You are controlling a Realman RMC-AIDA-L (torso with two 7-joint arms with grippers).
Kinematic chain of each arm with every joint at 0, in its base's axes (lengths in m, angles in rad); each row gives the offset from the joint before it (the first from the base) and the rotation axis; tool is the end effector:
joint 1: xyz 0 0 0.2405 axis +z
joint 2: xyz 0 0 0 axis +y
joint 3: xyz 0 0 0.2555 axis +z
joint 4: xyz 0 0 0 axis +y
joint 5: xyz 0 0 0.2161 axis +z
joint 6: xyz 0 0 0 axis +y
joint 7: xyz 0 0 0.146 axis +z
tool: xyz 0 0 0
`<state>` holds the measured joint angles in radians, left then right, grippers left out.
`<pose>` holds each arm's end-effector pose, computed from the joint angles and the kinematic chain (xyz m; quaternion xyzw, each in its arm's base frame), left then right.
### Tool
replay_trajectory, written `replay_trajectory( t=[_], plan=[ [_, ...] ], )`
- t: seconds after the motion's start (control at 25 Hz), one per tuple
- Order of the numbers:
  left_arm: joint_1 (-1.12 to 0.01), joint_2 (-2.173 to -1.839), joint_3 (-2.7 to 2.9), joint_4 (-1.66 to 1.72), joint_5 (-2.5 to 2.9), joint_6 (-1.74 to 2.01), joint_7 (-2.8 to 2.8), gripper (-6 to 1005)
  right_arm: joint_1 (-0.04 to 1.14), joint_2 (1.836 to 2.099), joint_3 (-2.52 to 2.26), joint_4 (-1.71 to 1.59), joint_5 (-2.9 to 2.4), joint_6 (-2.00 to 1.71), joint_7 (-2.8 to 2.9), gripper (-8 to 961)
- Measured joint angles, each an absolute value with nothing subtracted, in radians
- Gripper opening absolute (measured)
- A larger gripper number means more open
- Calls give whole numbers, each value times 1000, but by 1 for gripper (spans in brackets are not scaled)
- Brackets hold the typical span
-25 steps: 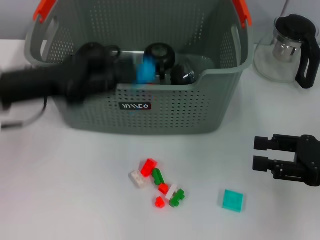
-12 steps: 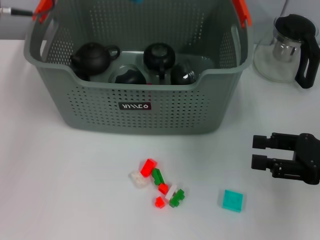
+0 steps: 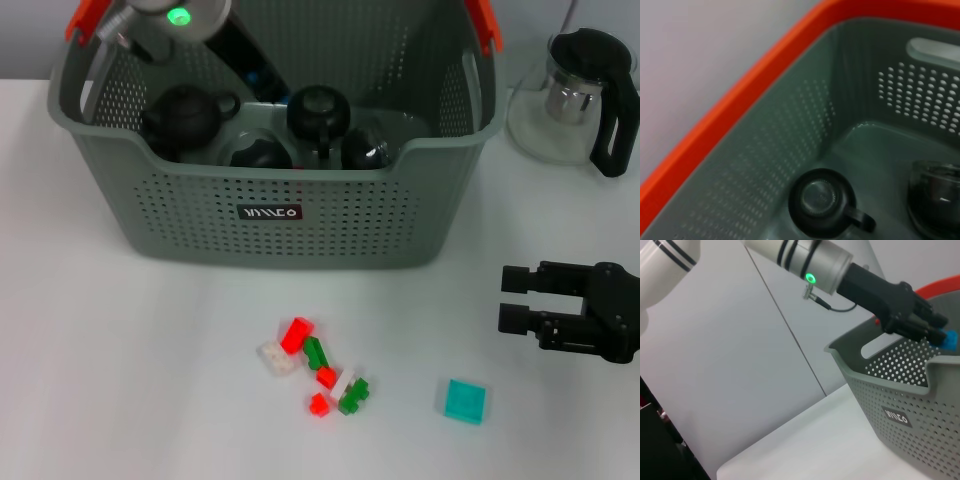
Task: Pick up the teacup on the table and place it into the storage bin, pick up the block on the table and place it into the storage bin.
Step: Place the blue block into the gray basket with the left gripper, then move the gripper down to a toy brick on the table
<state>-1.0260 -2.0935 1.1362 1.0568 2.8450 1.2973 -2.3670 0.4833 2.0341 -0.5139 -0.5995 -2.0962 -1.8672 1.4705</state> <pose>-0.0950 0.4639 0.0166 -0.9245 -0.1696 0.1596 0.3016 0.2794 0.2877 0.0227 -0.9106 0.2788 0.3037 0.0280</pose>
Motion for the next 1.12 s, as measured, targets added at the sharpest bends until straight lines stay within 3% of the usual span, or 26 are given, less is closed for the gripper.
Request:
replay_trajectory(
  t=[0.12,0.24,0.36,0.44,0.56,0.8,1.04,1.12],
  plan=[
    [-1017,-2103,1160,1056,2852,1283,-2394,357,485,2032,-514,-599,-2096,-1867,1474,684],
    [-1007,-2101,1135,1103,2851,1312,-2411,461,485,2031,-514,-598,-2096,-1867,1478,684],
    [-964,-2123,1071,1220,2806,1345,-2403,577,487,2031,-514,-598,-2095,-1866,1480,685],
    [-883,-2155,988,1361,2676,1345,-2362,669,487,2031,-514,-598,-2095,-1863,1480,685],
    [-739,-2167,928,1461,2358,1327,-2277,769,486,2032,-512,-598,-2095,-1859,1480,685],
    [-519,-2133,868,1235,1612,1458,-1973,816,485,2033,-509,-597,-2095,-1857,1479,685],
    [-496,-2072,717,825,1453,1813,-1696,846,483,2032,-503,-597,-2096,-1854,1479,686],
    [-481,-2066,682,773,1559,1866,-1606,845,484,2031,-503,-597,-2096,-1853,1479,686]
  ],
)
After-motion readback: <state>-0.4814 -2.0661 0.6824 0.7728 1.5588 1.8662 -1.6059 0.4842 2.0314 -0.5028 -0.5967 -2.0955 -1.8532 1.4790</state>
